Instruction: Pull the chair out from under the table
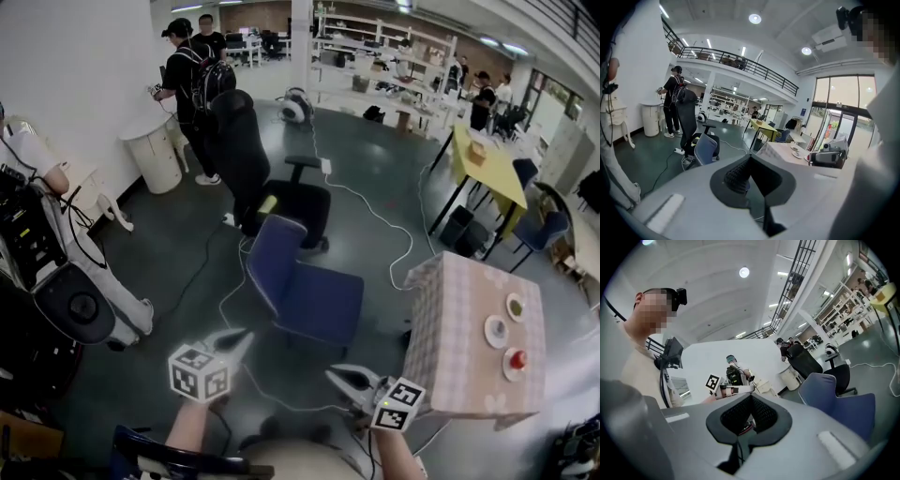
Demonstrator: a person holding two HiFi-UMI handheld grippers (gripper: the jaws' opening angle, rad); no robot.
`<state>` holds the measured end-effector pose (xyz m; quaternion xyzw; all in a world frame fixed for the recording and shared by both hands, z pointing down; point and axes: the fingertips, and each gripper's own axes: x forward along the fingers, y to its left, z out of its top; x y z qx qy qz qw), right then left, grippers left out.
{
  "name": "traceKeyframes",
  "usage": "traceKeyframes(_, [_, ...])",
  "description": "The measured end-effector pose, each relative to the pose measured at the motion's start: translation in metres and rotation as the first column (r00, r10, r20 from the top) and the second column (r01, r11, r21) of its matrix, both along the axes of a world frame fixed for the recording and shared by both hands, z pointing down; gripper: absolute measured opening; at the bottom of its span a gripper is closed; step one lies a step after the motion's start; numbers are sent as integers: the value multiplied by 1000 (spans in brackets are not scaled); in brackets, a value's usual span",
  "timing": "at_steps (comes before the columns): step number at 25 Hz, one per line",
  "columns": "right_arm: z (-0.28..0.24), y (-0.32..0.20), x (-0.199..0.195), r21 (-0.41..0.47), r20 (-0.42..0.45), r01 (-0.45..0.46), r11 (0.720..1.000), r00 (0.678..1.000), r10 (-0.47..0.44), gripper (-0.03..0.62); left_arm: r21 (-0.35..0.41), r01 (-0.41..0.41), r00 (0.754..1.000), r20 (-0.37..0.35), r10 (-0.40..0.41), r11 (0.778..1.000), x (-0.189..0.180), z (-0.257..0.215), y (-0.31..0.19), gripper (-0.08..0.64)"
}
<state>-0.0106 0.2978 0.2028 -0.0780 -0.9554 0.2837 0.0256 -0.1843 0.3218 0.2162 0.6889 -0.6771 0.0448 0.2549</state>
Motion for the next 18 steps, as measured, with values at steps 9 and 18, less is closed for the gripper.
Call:
traceKeyframes(9, [-13, 11, -14, 70, 26, 4, 998, 1000, -6, 12, 10, -65, 995, 76, 64, 998, -3, -16, -7, -2])
traceKeyframes(18, [-19, -22, -25, 110, 93, -32, 993, 995, 22, 12, 17, -74, 990, 120, 72, 997, -12, -25, -52, -2])
